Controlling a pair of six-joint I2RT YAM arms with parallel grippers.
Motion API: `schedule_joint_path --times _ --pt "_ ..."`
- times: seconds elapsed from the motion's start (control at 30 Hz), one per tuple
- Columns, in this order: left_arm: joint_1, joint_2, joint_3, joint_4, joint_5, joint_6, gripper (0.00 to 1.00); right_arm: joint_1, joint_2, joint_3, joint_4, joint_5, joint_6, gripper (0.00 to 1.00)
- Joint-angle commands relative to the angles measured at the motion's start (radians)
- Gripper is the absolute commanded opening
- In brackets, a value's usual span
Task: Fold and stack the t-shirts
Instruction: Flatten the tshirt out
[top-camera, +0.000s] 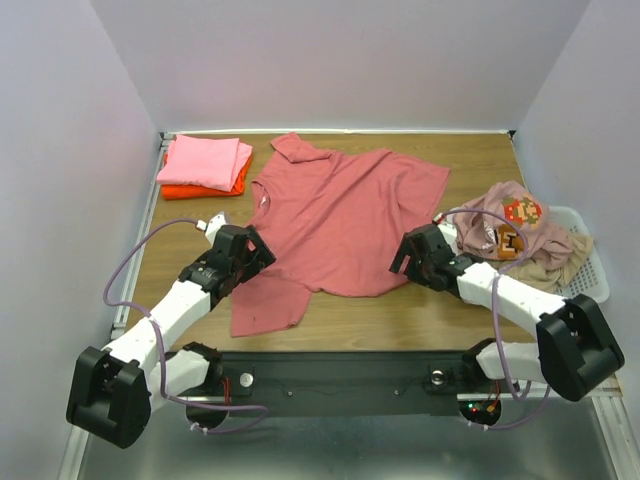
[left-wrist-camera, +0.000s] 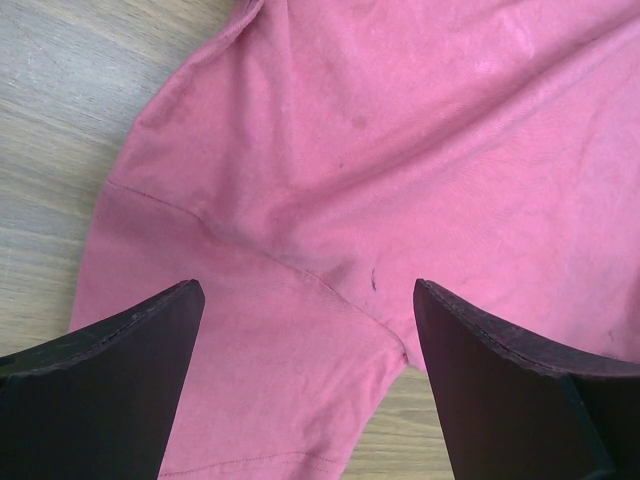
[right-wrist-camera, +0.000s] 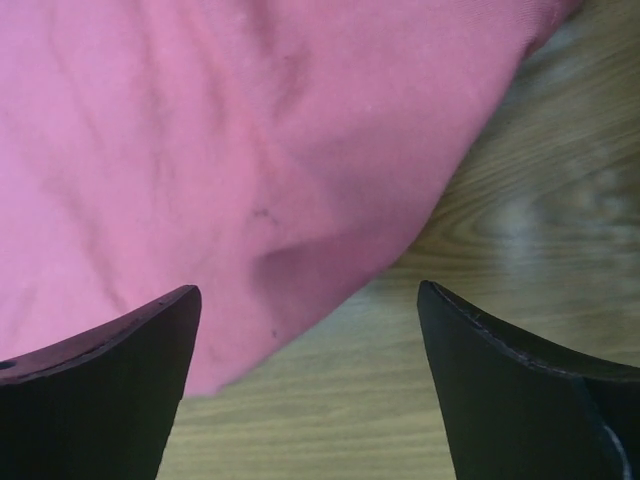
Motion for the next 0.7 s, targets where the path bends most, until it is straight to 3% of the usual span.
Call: schedule_joint_path --times 0.0,0.13,0.2,0.27,0.3,0.4,0.67 --pt "-0.001 -0.024 -0.008 0.004 -0.009 0.009 0.98 0.000 0.067 0.007 0.120 0.086 0.058 0.88" --pt "-0.001 -0.024 -0.007 0.004 -0.008 0.015 0.98 0.002 0.182 0.039 0.128 0.106 0.072 0.74" --pt "-0.001 -0.024 -0.005 0.004 -0.011 0.018 0.98 0.002 0.202 0.044 0.134 0.114 0.073 0.63" --pt "-0.001 -0.022 -0.002 0.005 -0.009 0.020 0.98 0.006 0.212 0.053 0.138 0.120 0.073 0.43" --pt "-0.001 -0.021 -0.001 0.005 -0.011 0.020 0.98 0.008 0.211 0.058 0.138 0.123 0.072 0.23" --pt "-0.001 -0.012 0.004 0.005 -0.008 0.023 0.98 0.014 0.206 0.095 0.138 0.112 0.047 0.09" --pt "-0.001 0.002 0.015 0.007 -0.011 0.029 0.98 0.040 0.295 0.256 0.131 0.071 -0.022 0.07"
